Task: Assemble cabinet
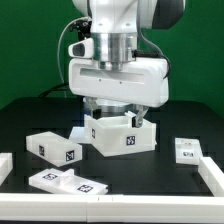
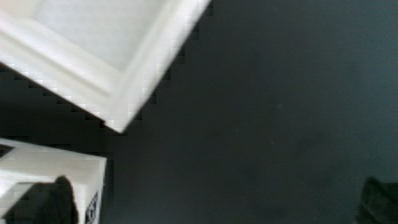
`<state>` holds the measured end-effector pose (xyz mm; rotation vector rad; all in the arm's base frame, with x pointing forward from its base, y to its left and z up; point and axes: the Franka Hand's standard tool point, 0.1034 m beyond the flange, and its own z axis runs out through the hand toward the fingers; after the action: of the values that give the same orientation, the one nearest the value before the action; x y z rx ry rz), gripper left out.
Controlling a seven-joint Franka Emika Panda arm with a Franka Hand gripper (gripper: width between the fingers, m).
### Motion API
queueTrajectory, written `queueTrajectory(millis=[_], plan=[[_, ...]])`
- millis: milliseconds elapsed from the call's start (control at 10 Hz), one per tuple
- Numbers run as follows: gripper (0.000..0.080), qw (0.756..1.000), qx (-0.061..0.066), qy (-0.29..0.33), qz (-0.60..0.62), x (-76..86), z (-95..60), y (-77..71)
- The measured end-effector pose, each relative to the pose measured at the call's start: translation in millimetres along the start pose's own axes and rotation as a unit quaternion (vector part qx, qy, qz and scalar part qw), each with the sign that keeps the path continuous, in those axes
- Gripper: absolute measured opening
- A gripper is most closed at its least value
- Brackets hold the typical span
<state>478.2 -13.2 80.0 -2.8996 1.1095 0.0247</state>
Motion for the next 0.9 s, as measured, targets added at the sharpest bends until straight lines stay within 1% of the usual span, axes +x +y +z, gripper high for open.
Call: queueTrajectory(millis=[200, 300, 400, 600, 700, 800, 900], plan=[[0.0797, 0.997, 0.01, -0.006, 0.07, -5.3, 1.2, -4.4], [0.0797, 0.986, 0.02, -0.007, 0.165, -18.4, 7.9, -3.2], [0.0797, 0.985, 0.017, -0.01, 0.17, -29.4, 14.9, -0.4], [0.0797, 0.984, 0.019, -0.006, 0.179, -34.4, 25.5, 2.3], [0.0797, 0.984, 0.016, -0.009, 0.18, -38.6, 29.8, 2.0], [0.0797, 0.984, 0.015, -0.01, 0.175, -40.9, 30.9, -0.4], [0.0667, 0.985, 0.016, -0.01, 0.17, -40.8, 30.9, -0.4]])
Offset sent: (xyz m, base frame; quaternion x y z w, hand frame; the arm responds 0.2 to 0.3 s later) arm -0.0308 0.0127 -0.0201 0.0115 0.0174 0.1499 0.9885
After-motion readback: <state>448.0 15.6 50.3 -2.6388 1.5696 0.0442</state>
